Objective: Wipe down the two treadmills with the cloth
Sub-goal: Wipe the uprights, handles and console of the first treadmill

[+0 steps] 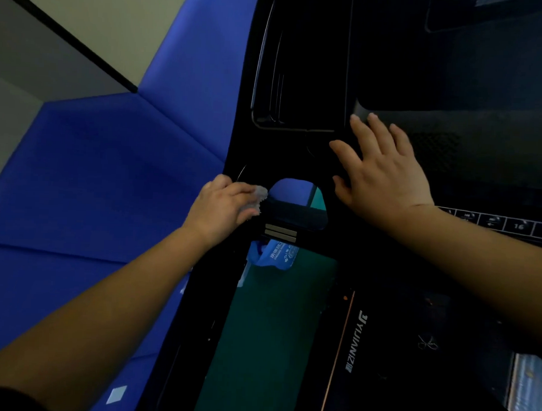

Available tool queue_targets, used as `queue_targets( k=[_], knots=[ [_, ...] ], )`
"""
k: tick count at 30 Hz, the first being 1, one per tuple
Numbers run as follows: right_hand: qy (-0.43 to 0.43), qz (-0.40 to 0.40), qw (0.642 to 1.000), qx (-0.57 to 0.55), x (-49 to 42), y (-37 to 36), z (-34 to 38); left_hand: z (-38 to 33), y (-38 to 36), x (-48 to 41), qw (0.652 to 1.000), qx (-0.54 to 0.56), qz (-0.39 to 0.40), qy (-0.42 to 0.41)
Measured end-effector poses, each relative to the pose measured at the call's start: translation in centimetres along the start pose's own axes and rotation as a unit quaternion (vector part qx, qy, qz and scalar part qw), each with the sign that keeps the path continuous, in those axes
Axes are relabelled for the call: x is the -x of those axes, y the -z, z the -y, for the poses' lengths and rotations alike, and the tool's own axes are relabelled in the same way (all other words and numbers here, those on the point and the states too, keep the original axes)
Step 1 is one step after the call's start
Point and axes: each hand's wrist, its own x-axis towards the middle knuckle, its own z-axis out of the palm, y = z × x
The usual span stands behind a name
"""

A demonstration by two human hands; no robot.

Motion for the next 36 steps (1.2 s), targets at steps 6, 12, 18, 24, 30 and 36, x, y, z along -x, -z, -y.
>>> queue_targets(
  k=[6,12,18,24,30,36],
  knots=[
    [0.001,-0.001,1.0,-0.002,0.0,-0.1,0.0,-0.1,-0.7,5.9,0.99,0.062,-0.103,0.074],
    [0.0,-0.001,1.0,-0.004,-0.1,0.0,0.1,-0.1,-2.4,1.5,0.996,0.037,-0.06,0.06],
    [0.0,0.011,1.0,-0.008,0.0,0.2,0.1,-2.0,-2.1,5.2,0.989,0.059,-0.115,0.073],
    [0.001,0.015,1.0,-0.009,0.0,0.4,0.1,-2.4,-2.6,8.1,0.995,0.002,-0.092,0.042],
    [0.004,0.014,1.0,-0.012,0.0,0.6,0.1,-2.8,-2.6,7.0,0.987,0.054,-0.095,0.12],
    [0.009,0.008,1.0,-0.012,0.2,0.5,0.2,-6.2,-2.4,13.9,0.99,0.062,-0.099,0.081]
  ],
)
